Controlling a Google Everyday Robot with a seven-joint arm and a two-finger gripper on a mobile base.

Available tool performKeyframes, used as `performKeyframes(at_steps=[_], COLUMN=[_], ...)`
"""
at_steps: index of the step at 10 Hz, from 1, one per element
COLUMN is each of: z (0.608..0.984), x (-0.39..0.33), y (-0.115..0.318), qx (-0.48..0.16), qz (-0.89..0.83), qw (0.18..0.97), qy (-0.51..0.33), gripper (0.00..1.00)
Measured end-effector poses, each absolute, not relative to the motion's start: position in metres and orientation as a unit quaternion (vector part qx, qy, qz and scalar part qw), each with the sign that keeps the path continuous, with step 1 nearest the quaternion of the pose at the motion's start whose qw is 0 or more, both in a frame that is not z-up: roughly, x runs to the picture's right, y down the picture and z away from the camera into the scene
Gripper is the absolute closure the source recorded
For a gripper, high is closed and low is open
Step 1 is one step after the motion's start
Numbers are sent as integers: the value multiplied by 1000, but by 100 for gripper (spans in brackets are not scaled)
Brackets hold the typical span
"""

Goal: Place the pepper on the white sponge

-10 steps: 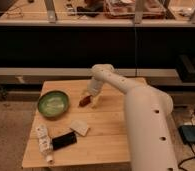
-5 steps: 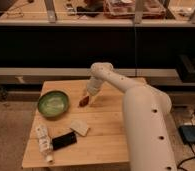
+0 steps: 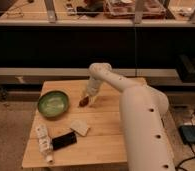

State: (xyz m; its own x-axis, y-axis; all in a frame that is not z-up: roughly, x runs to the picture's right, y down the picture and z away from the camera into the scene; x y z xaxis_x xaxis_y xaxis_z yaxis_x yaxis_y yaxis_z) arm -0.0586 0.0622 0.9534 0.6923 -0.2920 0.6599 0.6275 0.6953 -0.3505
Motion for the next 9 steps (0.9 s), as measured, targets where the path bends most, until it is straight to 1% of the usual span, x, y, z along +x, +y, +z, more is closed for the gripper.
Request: performKeyframes(at_steps=[1, 2, 6, 9], z=[954, 954, 952, 926], x=[-58, -58, -60, -56], y=[63, 63, 61, 38], qx=[-291, -292, -295, -277], qz=[-264, -265, -268, -283], qw=[872, 872, 869, 867], qy=[-291, -292, -294, -303], gripper=[66, 68, 68, 68])
